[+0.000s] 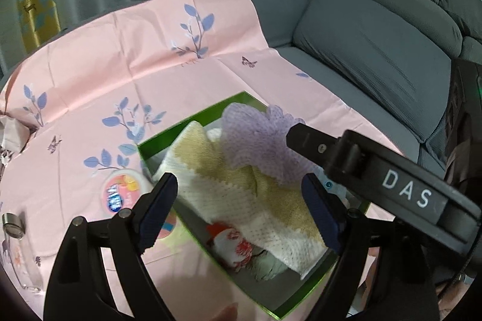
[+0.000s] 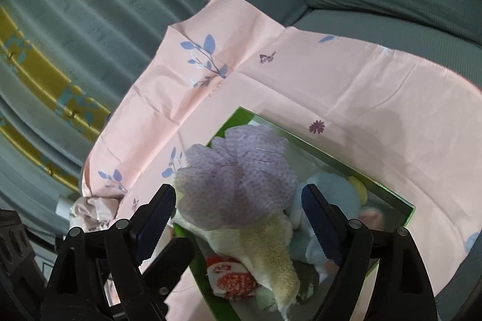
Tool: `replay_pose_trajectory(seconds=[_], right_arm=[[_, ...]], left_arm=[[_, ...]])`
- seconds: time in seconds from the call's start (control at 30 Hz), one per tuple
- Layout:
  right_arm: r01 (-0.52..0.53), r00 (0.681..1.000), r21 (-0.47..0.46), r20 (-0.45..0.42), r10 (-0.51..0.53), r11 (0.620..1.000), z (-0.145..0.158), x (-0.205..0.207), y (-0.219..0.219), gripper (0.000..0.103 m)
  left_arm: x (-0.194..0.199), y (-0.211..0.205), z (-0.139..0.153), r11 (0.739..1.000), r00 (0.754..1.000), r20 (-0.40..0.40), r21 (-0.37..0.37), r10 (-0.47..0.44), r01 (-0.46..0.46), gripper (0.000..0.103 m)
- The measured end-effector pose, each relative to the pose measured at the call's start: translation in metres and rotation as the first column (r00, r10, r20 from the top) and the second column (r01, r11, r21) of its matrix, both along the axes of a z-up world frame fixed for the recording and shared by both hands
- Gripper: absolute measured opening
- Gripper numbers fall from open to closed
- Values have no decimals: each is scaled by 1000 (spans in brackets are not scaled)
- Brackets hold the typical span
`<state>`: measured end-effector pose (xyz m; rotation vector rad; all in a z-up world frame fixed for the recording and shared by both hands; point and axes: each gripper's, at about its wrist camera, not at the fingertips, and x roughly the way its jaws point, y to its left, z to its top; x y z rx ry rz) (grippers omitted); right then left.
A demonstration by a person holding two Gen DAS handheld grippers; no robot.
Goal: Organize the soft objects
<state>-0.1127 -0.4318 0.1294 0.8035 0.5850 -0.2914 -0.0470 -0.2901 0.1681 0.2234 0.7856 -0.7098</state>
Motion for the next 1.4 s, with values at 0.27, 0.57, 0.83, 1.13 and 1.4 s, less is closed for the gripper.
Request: replay_pose_trajectory(seconds=[0.27, 0.57, 0.83, 1.13, 1.4], right_arm=[[-19, 999, -115, 41, 24, 993, 32, -14, 27, 93], [13, 998, -230, 60, 1, 973, 61, -37, 57, 94], [45, 993, -305, 120, -8, 951, 81, -60, 78, 101], [72, 987, -338, 159, -19, 938, 93, -74, 92, 102], [97, 989, -349, 137, -51, 932, 94, -79, 96, 102]], left_arm=[[-17, 28, 21, 999, 998, 63, -33, 32, -30, 102], [-26, 56, 36, 996, 996, 61, -76, 57, -52, 102], [-31, 81, 42, 990, 991, 73, -95, 109, -102, 102], [-34, 102, 46, 986, 989, 62, -112, 131, -124, 102], [-39, 109, 45, 986, 991, 50, -113, 125, -119, 102]])
